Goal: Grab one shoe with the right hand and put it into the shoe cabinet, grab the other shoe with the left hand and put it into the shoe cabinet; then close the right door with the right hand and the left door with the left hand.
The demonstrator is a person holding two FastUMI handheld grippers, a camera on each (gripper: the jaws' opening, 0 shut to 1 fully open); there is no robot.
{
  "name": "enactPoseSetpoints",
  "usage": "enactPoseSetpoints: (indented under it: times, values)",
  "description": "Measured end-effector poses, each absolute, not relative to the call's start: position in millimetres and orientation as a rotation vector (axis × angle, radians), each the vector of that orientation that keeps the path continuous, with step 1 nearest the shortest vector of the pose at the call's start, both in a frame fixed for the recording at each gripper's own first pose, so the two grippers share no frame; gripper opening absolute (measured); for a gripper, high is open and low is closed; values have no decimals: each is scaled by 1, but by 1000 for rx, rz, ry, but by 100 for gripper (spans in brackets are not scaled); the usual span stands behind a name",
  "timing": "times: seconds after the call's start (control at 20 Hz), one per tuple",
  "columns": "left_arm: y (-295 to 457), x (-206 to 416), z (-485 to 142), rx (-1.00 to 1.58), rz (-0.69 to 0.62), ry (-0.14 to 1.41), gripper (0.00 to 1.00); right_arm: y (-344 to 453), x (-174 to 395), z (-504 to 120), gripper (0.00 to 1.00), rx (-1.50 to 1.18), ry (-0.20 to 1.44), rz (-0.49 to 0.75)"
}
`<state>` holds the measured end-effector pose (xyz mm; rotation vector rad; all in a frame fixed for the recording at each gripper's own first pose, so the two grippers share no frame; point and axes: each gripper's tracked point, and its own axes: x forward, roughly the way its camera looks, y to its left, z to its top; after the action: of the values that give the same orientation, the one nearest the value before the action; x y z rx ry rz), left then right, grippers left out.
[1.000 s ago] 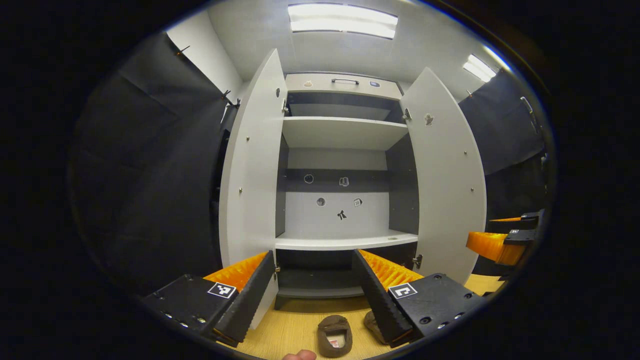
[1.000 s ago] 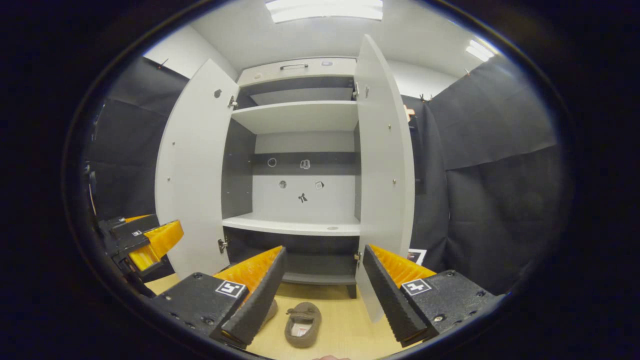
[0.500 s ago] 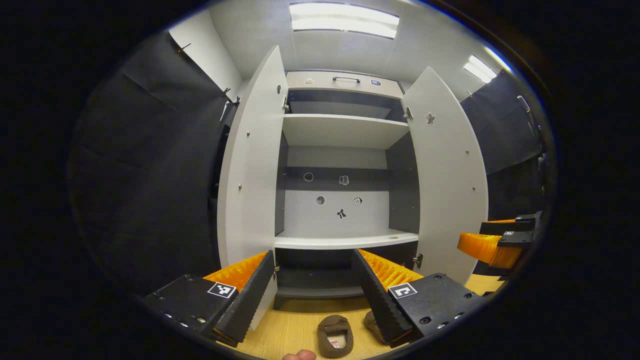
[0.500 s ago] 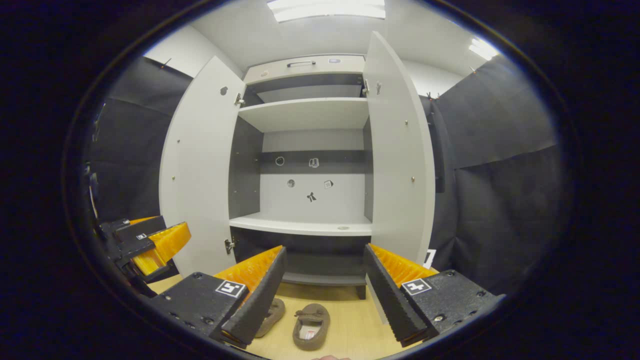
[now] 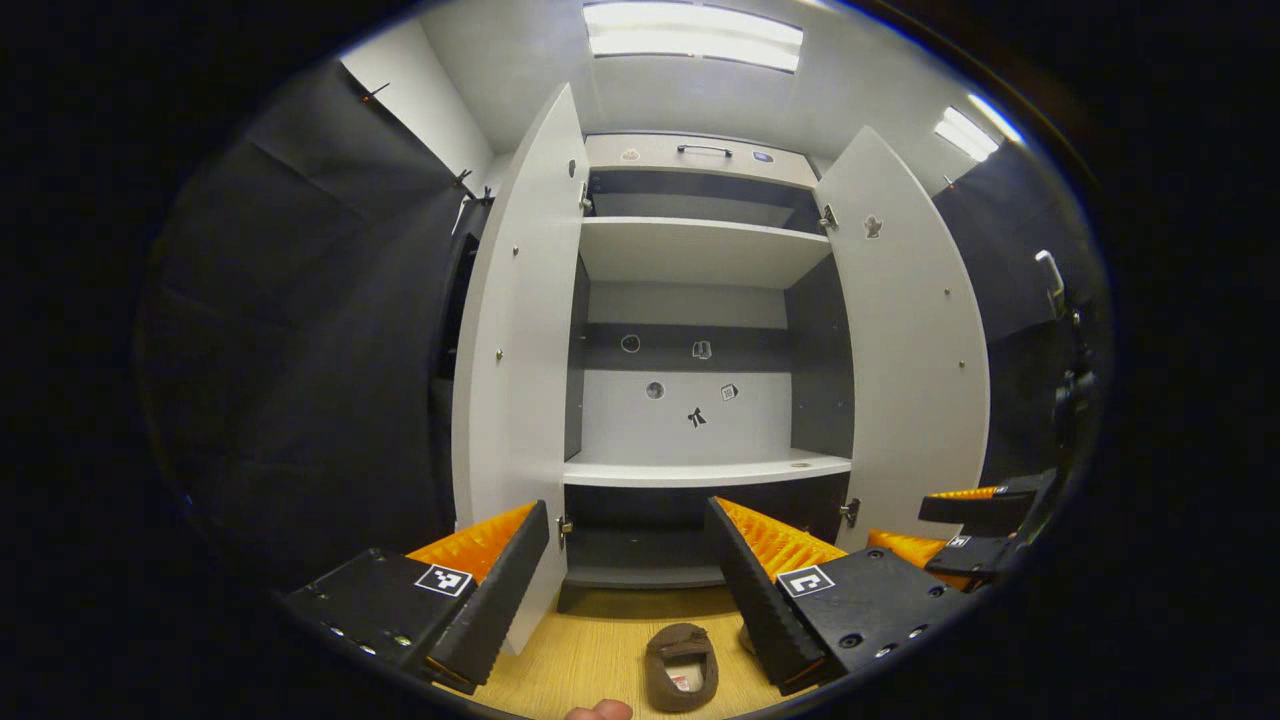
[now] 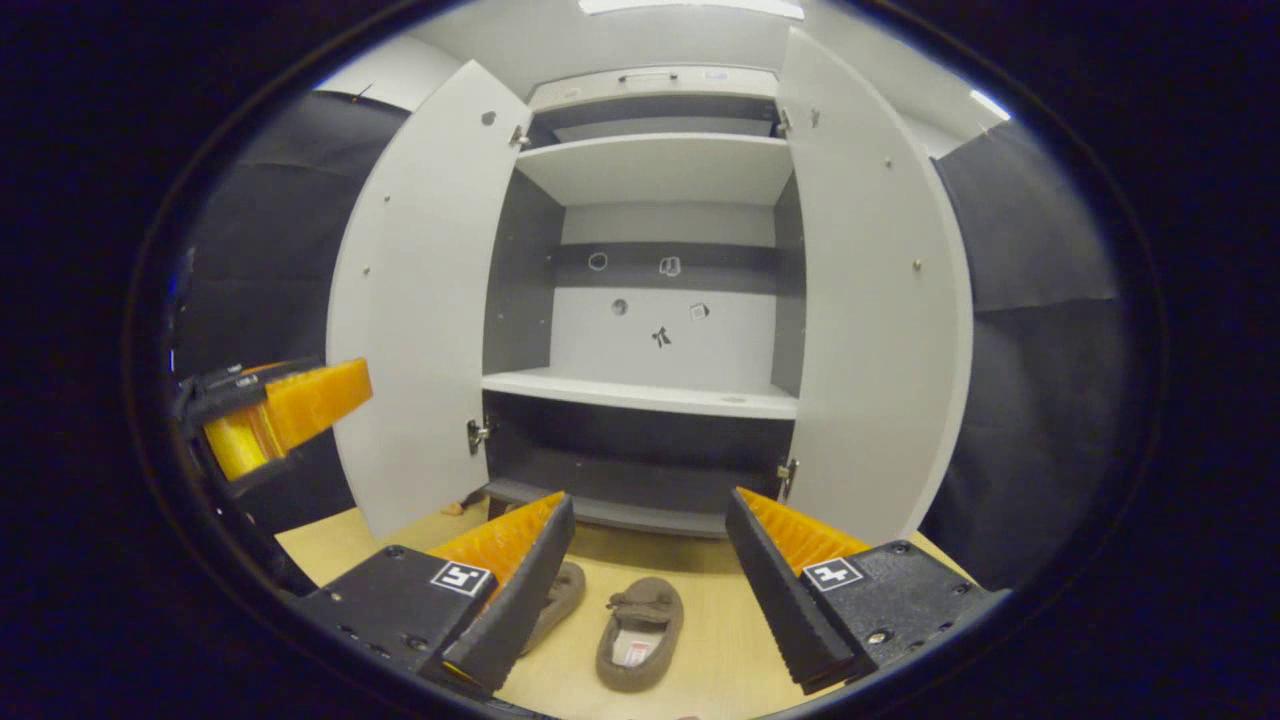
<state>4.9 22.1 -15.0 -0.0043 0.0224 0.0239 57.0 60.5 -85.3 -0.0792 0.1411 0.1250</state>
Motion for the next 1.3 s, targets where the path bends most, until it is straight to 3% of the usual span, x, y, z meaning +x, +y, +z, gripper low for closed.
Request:
enactPoseSetpoints:
  times: [0.15, 0.3, 0.55, 0.65, 0.85, 0.95, 1.1, 1.2, 1.25, 1.3]
  values:
    - [31, 4, -17, -2, 39, 23, 95, 73, 69, -133, 98, -113, 250, 154]
    - [39, 2, -19, -9, 58, 29, 95, 86, 80, -184, 83, -128, 365, 184]
    - [55, 0, -25, -18, 93, 50, 95, 88, 89, -262, 70, -103, 556, 190]
    - [61, -3, -28, -10, 103, 57, 95, 85, 92, -284, 72, -111, 605, 180]
    - [67, -4, -36, 2, 111, 82, 95, 82, 105, -314, 67, -135, 673, 173]
    - [68, -3, -39, 0, 111, 91, 95, 83, 112, -325, 58, -130, 699, 166]
    - [68, -2, -41, 4, 111, 98, 95, 79, 123, -341, 51, -147, 725, 132]
    - [68, -2, -43, 8, 112, 102, 95, 74, 129, -346, 37, -174, 699, 105]
    - [68, -2, -45, 6, 112, 104, 95, 74, 133, -349, 37, -164, 680, 90]
    - [68, -2, -46, 3, 113, 107, 95, 73, 135, -349, 31, -138, 682, 76]
